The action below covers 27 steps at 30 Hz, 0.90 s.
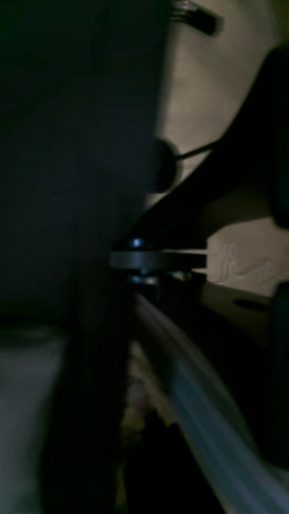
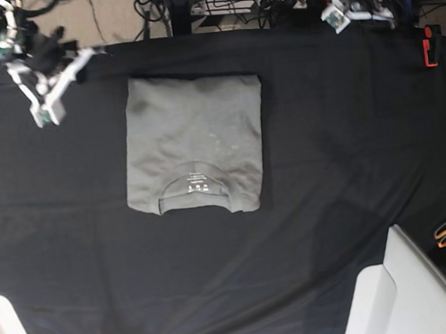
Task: Fold the T-shirt properly
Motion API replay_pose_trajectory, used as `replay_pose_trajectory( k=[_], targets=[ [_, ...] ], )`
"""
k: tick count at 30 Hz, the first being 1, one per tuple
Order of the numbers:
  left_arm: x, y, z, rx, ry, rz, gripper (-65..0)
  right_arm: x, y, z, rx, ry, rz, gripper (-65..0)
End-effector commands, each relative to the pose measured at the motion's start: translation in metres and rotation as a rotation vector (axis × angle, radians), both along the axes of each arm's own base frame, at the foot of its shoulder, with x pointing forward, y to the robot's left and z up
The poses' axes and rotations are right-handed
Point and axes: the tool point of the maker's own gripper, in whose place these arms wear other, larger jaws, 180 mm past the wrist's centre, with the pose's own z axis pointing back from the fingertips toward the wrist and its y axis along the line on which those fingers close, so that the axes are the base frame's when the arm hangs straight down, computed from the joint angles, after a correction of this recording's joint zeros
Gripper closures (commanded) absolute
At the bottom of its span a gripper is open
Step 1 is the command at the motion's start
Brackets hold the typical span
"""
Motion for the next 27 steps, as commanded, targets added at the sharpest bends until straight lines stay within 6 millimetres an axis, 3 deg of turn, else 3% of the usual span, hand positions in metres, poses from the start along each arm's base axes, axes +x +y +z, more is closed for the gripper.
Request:
replay_pose_trajectory(
  k=[1,4,8,12,15,18,21,22,23,24,27],
  targets=[
    [-0.013,0.002,0.0,0.004,0.024,-0.003,0.0,-0.014,-0.008,0.001,-0.008,0.034,-0.004,0.0],
    [-0.038,0.005,-0.01,0.004,0.095,0.014,0.0,-0.051,-0.025,-0.016,-0.038,0.151,-0.042,0.0],
    [-0.077,0.008,-0.033,-0.007,0.213,0.078,0.0,-0.102,-0.038,-0.056,-0.055,0.3,-0.088,0.0],
    [-0.108,-0.018,-0.072,-0.137,0.295,0.131,0.0,-0.147,-0.039,-0.113,-0.071,0.458,-0.092,0.0],
    [-0.119,-0.044,-0.104,-0.268,0.329,0.193,0.0,-0.175,-0.046,-0.155,-0.12,0.574,-0.066,0.0],
    [-0.133,-0.047,-0.146,-0.262,0.368,0.34,0.0,-0.196,-0.056,-0.19,-0.208,0.623,0.011,-0.5],
    [-0.145,-0.046,-0.169,-0.216,0.353,0.477,0.0,-0.203,-0.065,-0.209,-0.302,0.529,0.133,-0.8],
    [-0.136,-0.047,-0.171,-0.219,0.299,0.489,0.0,-0.205,-0.07,-0.211,-0.326,0.479,0.167,-0.8],
    [-0.11,-0.051,-0.173,-0.245,0.203,0.465,0.0,-0.205,-0.072,-0.211,-0.344,0.423,0.197,-0.8],
    [-0.098,-0.051,-0.173,-0.249,0.151,0.444,0.0,-0.201,-0.069,-0.212,-0.342,0.372,0.213,-0.8],
    [-0.097,-0.042,-0.175,-0.2,0.132,0.442,0.0,-0.188,-0.065,-0.212,-0.33,0.288,0.194,-0.8]
  ],
)
